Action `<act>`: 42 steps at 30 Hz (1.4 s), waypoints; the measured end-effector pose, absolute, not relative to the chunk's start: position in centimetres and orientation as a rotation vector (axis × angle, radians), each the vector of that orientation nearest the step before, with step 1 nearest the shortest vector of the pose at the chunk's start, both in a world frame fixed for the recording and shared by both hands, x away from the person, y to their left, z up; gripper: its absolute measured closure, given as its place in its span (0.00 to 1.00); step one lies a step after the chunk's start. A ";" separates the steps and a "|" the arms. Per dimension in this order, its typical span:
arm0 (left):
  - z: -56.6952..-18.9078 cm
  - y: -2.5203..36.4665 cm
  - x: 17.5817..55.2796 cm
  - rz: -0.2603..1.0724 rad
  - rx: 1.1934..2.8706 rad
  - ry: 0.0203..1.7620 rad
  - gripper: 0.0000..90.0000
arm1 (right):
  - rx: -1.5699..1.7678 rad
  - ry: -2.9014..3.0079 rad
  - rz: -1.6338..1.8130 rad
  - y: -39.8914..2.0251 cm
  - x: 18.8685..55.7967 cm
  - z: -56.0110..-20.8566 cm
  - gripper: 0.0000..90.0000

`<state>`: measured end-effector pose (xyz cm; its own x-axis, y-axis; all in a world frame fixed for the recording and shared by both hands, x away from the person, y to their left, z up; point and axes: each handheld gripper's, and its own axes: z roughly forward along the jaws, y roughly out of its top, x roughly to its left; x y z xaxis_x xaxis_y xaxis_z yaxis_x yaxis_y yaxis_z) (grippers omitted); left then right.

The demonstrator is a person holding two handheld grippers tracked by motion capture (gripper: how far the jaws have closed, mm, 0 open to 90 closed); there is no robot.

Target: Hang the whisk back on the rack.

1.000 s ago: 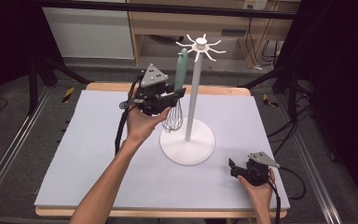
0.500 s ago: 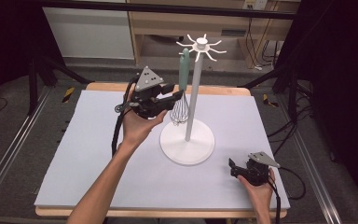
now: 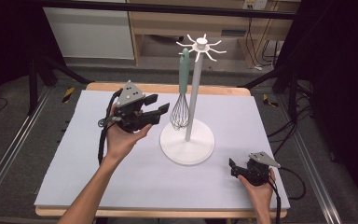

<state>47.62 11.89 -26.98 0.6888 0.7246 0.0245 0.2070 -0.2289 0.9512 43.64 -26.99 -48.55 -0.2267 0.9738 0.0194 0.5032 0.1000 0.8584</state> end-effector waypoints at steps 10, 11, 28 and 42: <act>-30.3 14.6 46.5 0.574 1.784 0.807 0.51 | 1.454 1.794 1.046 -27.1 43.6 -48.5 0.13; -30.3 14.6 46.5 0.574 1.784 0.807 0.50 | 1.454 1.794 1.046 -27.1 43.6 -48.5 0.13; -36.7 19.0 45.6 0.528 1.812 0.950 0.46 | 1.455 1.786 1.047 -27.1 43.6 -48.6 0.12; -40.8 22.5 45.1 0.516 1.829 1.089 0.39 | 1.466 1.783 1.056 -27.1 43.6 -48.5 0.12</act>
